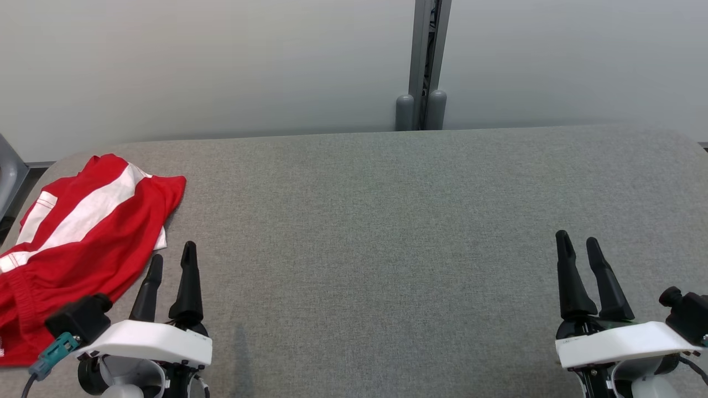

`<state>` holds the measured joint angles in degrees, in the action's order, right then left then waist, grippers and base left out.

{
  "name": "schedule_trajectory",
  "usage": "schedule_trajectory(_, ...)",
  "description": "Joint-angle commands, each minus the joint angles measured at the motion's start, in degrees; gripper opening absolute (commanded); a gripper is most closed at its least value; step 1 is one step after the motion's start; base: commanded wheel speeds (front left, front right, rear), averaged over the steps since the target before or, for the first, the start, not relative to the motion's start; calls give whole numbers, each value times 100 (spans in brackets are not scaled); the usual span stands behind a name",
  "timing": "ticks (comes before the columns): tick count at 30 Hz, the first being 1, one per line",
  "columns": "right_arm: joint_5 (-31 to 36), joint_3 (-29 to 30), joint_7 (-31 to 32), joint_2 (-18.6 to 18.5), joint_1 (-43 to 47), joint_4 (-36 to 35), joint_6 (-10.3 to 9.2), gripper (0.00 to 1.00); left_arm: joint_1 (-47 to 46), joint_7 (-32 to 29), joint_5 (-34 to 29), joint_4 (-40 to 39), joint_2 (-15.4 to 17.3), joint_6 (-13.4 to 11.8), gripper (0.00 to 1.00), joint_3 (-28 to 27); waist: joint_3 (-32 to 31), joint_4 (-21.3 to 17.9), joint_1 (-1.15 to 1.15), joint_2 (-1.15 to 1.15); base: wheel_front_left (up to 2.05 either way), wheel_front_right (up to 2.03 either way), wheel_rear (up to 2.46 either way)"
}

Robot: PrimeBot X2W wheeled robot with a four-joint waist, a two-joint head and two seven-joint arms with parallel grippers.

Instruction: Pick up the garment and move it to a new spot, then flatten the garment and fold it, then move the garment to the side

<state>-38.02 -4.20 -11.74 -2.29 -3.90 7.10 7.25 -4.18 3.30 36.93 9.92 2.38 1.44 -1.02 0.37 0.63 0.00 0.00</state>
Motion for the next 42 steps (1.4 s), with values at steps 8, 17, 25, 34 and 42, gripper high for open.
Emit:
schedule_trajectory(8,702,64,-101,-56,-218,155,28,100,-92,234,-739,34,39,-94,100,150,-12,6,0,0,0,0,0)
schedule_trajectory(17,1238,106,-146,-62,-316,275,30,100,-92,411,-1218,13,43,-109,100,268,-13,18,0,0,0,0,0)
schedule_trajectory(25,1695,202,-186,-67,-394,405,30,100,-80,577,-1630,-6,47,-157,100,361,-15,28,0,0,0,0,0)
schedule_trajectory(34,2093,276,-232,-72,-488,582,31,100,-75,754,-2015,6,52,-172,100,471,-6,28,0,0,0,0,0)
schedule_trajectory(42,2495,277,-268,-76,-587,693,33,100,-103,918,-2395,16,56,-194,100,569,3,35,0,0,0,0,0)
